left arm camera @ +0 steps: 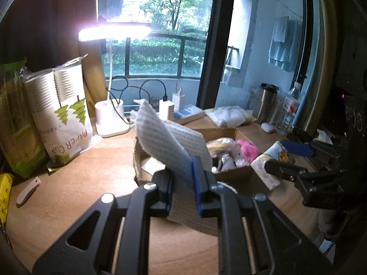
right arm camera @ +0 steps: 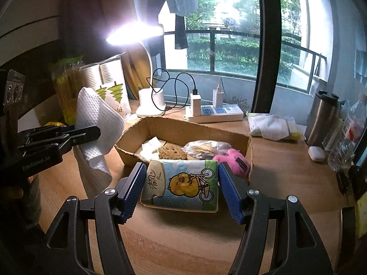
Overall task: Organize soft objects
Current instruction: 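Lower the tissue pack into the box and open the right gripper while the left releases the towel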
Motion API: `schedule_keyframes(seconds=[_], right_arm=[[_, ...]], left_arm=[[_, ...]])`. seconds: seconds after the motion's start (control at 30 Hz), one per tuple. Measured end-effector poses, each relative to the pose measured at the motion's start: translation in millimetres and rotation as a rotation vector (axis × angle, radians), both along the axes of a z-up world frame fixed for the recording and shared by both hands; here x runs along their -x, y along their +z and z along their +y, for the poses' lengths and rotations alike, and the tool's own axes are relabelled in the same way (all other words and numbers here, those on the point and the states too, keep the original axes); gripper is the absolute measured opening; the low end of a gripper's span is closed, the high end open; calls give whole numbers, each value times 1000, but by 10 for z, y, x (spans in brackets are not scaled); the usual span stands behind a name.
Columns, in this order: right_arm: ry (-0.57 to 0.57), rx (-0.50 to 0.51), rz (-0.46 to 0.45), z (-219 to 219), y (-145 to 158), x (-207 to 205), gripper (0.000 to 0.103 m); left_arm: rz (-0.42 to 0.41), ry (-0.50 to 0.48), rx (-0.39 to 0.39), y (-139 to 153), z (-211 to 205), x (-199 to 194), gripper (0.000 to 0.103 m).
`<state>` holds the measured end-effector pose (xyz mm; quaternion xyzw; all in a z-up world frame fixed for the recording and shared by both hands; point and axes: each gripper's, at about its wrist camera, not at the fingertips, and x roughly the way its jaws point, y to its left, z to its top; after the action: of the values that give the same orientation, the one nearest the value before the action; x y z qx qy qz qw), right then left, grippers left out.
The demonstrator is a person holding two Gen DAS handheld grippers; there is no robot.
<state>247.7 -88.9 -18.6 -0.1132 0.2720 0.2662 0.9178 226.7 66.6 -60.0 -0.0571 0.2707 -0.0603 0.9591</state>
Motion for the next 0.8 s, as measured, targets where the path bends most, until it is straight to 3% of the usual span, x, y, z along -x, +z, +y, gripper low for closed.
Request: schedule_keyframes(seconds=[0.47, 0.8], right_arm=[[16, 12, -27, 197, 124, -202, 68], [11, 10, -23, 242, 124, -373, 68]], left_arm=[[-76, 12, -1, 164, 151, -204, 15], [-85, 31, -45, 36, 113, -432, 15]])
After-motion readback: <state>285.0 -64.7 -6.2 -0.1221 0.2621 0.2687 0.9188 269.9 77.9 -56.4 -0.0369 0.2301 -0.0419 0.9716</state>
